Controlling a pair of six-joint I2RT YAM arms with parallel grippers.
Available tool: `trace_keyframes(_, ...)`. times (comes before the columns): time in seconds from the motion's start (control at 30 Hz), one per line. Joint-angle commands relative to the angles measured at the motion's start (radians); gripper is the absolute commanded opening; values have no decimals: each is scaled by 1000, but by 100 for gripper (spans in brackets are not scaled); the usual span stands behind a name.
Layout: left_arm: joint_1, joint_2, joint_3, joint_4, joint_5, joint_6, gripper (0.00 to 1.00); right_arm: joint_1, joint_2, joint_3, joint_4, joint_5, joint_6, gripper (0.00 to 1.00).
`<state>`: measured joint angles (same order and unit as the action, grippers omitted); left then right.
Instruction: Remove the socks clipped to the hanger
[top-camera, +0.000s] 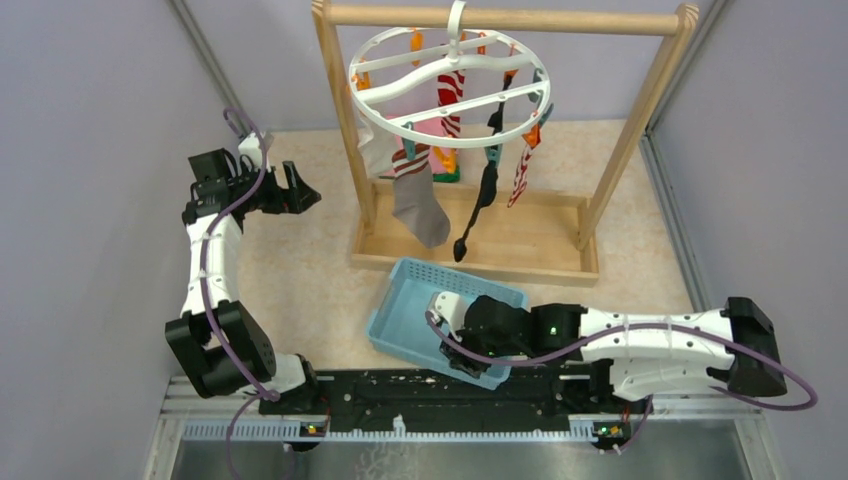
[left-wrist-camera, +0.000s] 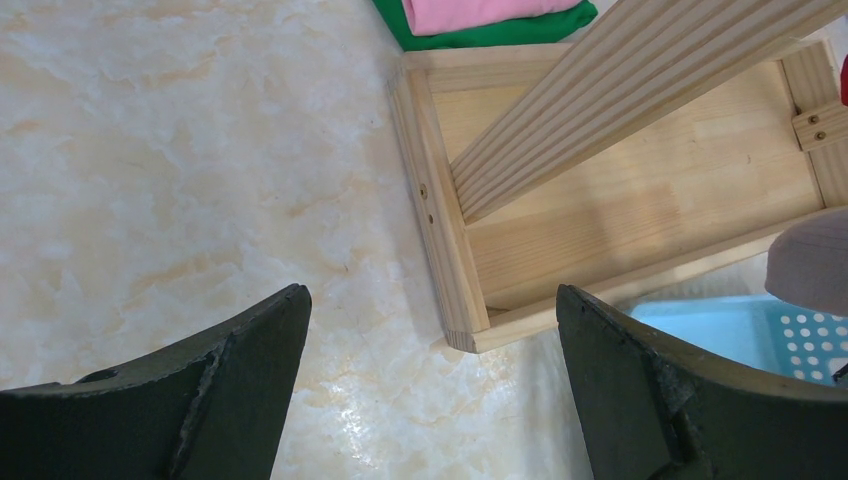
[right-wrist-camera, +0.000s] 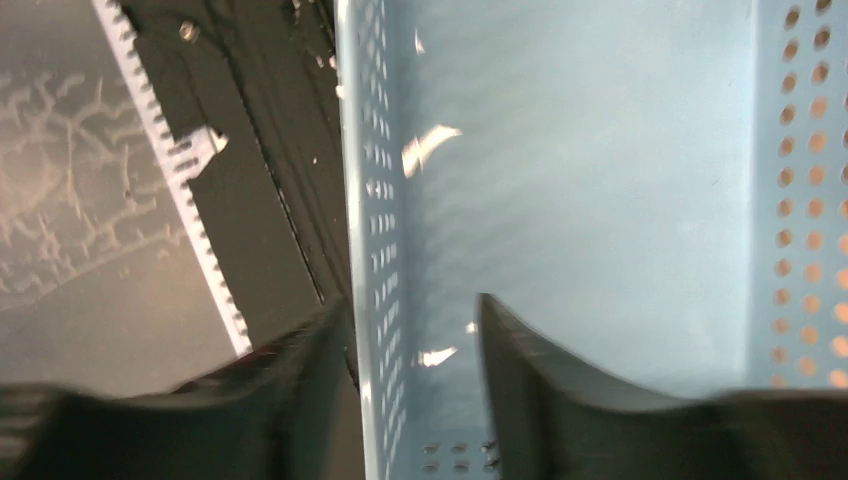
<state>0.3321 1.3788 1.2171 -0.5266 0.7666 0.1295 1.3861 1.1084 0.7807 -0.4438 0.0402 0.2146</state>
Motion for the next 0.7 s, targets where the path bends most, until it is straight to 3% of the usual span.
trace_keyframes(0.0,-3,-40,3,5,27,-8,99,-19,18,25,33,56,-41,60)
trace_keyframes(0.07,-3,-37,2,7,34,-8,99,-18,1,23,-1,111,12,76)
trace_keyframes(0.1,-2,-35,2,7,36,-8,99,-19,-18,19,-11,135,40,91)
trace_keyframes(0.17,-5,-30,2,7,42,-8,99,-35,-66,12,-37,185,115,99)
trace_keyframes(0.33,-9,-27,0,7,48,-6,99,-277,-189,56,-242,265,467,99)
trace_keyframes(0.43,-15,-27,-7,8,47,-3,99,-331,-225,93,-385,279,585,96)
trace_keyframes(0.53,-19,-23,-9,8,44,-4,99,-389,-231,88,-460,251,637,83)
trace_keyframes(0.67,-21,-19,-8,10,42,-6,99,-496,-235,7,-428,110,615,75)
